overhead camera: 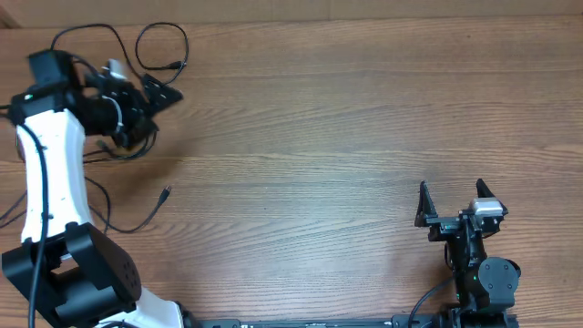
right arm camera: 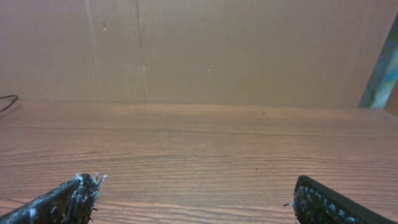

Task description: Untangle cables

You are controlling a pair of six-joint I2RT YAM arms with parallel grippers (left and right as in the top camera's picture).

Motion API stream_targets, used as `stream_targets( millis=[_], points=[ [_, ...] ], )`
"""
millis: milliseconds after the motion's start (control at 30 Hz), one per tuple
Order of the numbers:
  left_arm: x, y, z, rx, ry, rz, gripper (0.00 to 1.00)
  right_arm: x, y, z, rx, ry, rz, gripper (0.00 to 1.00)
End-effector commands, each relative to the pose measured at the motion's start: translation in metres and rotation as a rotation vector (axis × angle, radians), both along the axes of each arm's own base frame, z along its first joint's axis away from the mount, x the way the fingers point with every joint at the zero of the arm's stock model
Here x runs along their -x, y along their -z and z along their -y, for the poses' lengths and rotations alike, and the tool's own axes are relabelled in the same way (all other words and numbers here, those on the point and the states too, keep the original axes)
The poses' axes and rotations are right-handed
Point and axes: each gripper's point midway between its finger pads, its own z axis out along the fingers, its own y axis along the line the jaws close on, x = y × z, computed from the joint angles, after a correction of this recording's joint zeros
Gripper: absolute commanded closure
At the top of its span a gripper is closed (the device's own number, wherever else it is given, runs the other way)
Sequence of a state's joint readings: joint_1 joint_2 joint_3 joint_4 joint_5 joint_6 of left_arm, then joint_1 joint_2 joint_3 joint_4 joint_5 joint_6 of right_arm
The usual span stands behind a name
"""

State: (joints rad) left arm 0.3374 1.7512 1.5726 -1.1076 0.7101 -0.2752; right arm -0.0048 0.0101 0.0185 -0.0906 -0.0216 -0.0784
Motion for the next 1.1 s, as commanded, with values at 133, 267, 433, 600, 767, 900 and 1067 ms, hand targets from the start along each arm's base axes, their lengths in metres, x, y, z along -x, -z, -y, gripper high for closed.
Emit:
stream_targets(
  millis=[133,267,433,600,767,900,1067],
  points=[
    [0.055,-0.037,0.028,-0.224,0.129,0.019,0.0,0.0,0.002,-0.001,-0.003,-0.003,0.003,0.0],
    [0.089,-0.058,0.042,-0.345,0.201,0.056,0.0,0.0,0.002,-0.001,-0.003,-0.003,0.003,0.0],
    [0.13,-0.072,0.069,-0.43,0.292,0.12,0.0,0.0,0.002,-0.001,-0.003,-0.003,0.003,0.0],
    [0.164,-0.073,0.077,-0.456,0.243,0.138,0.0,0.0,0.002,-0.001,-0.003,-0.003,0.003,0.0],
    [0.204,-0.061,0.076,-0.441,0.207,0.17,0.0,0.0,0.002,-0.001,-0.003,-0.003,0.003,0.0],
    [0.236,-0.048,0.075,-0.43,0.199,0.206,0.01,0.0,0.002,-0.001,-0.003,-0.003,0.003,0.0],
    [0.264,-0.044,0.073,-0.425,0.175,0.24,0.0,0.0,0.002,-0.001,-0.003,-0.003,0.003,0.0]
  ],
)
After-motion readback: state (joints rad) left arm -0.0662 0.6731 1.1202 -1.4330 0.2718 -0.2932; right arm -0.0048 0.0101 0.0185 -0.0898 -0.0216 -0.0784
